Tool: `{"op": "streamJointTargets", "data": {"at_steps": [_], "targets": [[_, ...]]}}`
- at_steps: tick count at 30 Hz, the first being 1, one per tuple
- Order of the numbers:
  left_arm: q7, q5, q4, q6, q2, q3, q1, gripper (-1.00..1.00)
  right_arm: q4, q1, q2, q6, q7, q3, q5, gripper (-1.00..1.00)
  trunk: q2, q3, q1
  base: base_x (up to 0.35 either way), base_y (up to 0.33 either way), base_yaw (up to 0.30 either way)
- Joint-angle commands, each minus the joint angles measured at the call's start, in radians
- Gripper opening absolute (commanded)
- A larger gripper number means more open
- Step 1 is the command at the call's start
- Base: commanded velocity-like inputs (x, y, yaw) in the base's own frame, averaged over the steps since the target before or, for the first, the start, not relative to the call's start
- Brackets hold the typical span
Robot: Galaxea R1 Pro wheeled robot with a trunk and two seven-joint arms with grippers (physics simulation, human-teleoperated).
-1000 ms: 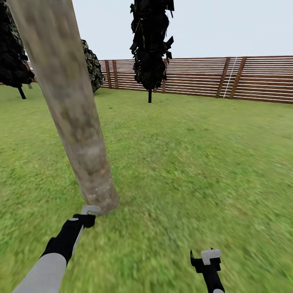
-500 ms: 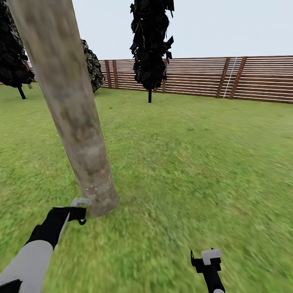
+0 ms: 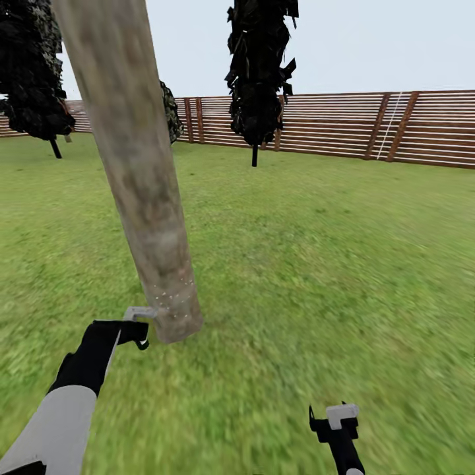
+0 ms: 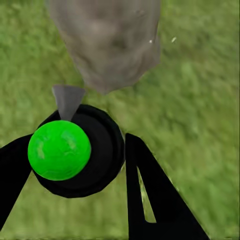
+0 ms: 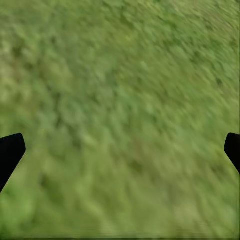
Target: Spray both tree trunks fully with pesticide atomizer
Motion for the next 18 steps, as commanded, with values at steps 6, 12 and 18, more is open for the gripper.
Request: {"op": "streamJointTargets", "data": {"at_steps": [6, 12, 18], "targets": [[-0.009, -0.039, -0.009, 0.067, -0.016, -0.077, -0.018, -1.0, 0.0, 0.0, 0.0, -0.001, -0.005, 0.009, -0.004, 1.0, 0.0, -0.001, 0.0, -0.007, 0.002, 0.0], [-0.01, -0.038, -0.017, 0.067, 0.054, -0.04, -0.007, -1.0, 0.0, 0.0, 0.0, -0.001, -0.005, 0.009, -0.004, 1.0, 0.0, -0.001, 0.0, -0.112, 0.0, 0.046], [0.006, -0.048, -0.04, 0.068, -0.048, -0.062, -0.022, -1.0, 0.0, 0.0, 0.0, -0.002, -0.005, 0.009, -0.004, 1.0, 0.0, -0.001, 0.0, -0.306, 0.0, 0.237]]}}
